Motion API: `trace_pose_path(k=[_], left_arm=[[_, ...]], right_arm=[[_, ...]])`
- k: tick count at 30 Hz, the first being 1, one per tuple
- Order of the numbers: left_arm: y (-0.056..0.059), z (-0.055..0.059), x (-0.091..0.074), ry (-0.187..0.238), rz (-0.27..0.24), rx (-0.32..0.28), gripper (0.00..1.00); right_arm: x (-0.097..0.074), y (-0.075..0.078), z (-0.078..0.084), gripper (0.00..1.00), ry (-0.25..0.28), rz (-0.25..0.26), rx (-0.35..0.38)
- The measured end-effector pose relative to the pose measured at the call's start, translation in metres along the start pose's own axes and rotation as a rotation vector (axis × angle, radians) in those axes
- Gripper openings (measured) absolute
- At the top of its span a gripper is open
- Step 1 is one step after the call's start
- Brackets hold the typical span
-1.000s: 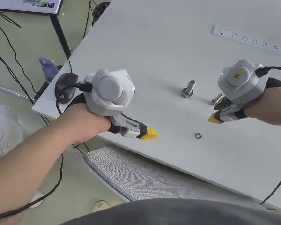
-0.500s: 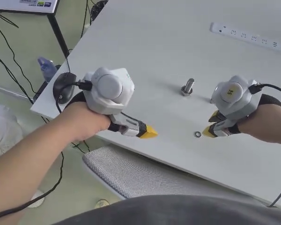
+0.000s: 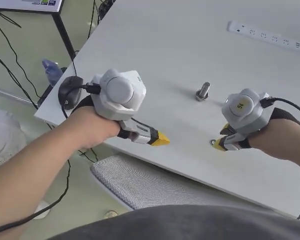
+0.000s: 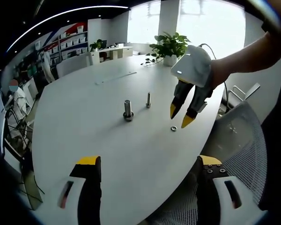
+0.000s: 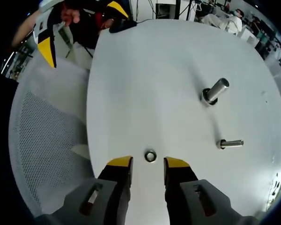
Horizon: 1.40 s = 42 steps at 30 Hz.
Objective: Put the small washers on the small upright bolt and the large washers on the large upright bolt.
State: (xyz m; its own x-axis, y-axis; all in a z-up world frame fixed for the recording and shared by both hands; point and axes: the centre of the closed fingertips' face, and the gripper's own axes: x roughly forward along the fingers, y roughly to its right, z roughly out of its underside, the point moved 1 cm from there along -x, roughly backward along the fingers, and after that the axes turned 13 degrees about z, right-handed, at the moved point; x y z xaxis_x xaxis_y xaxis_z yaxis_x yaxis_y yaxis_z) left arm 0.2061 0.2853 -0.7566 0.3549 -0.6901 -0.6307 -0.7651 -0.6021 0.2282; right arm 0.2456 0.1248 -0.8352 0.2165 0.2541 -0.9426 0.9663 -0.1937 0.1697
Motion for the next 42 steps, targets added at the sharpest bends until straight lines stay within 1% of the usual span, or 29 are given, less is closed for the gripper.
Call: trace_pose_path(k=[5, 7, 14, 28, 32, 34, 39, 42], left_arm=[[-0.001, 0.001, 0.0, -0.009, 0.002, 0.003, 0.83], [-0.002, 0.001, 0.0, -0.008, 0.002, 0.002, 0.83], [-0.001, 0.003, 0.001, -0.012, 0.009, 0.001, 0.82], [0.001, 0.006, 0.002, -0.018, 0.007, -0.007, 0.8], [0.001, 0.007, 0.004, -0.023, 0.009, -0.006, 0.8], [0.002, 0.006, 0.004, -0.021, 0.01, -0.007, 0.8], [0.0, 0.005, 0.003, -0.017, 0.01, -0.009, 0.8], [0.0, 0.005, 0.003, -0.014, 0.008, -0.011, 0.8]], right_arm=[[0.011, -0.001, 0.007, 0.27, -0.006, 0.015, 0.02], [0.013, -0.001, 0.008, 0.27, -0.002, 0.028, 0.023], [0.019, -0.005, 0.009, 0.27, -0.007, 0.039, 0.041], [0.022, -0.004, 0.008, 0.24, -0.02, 0.071, 0.014], [0.022, -0.005, 0.008, 0.23, -0.021, 0.072, 0.011], [0.022, -0.005, 0.008, 0.22, -0.024, 0.072, 0.012], [0.023, -0.008, 0.006, 0.17, -0.029, 0.071, -0.014], [0.023, -0.008, 0.005, 0.16, -0.03, 0.072, -0.013]])
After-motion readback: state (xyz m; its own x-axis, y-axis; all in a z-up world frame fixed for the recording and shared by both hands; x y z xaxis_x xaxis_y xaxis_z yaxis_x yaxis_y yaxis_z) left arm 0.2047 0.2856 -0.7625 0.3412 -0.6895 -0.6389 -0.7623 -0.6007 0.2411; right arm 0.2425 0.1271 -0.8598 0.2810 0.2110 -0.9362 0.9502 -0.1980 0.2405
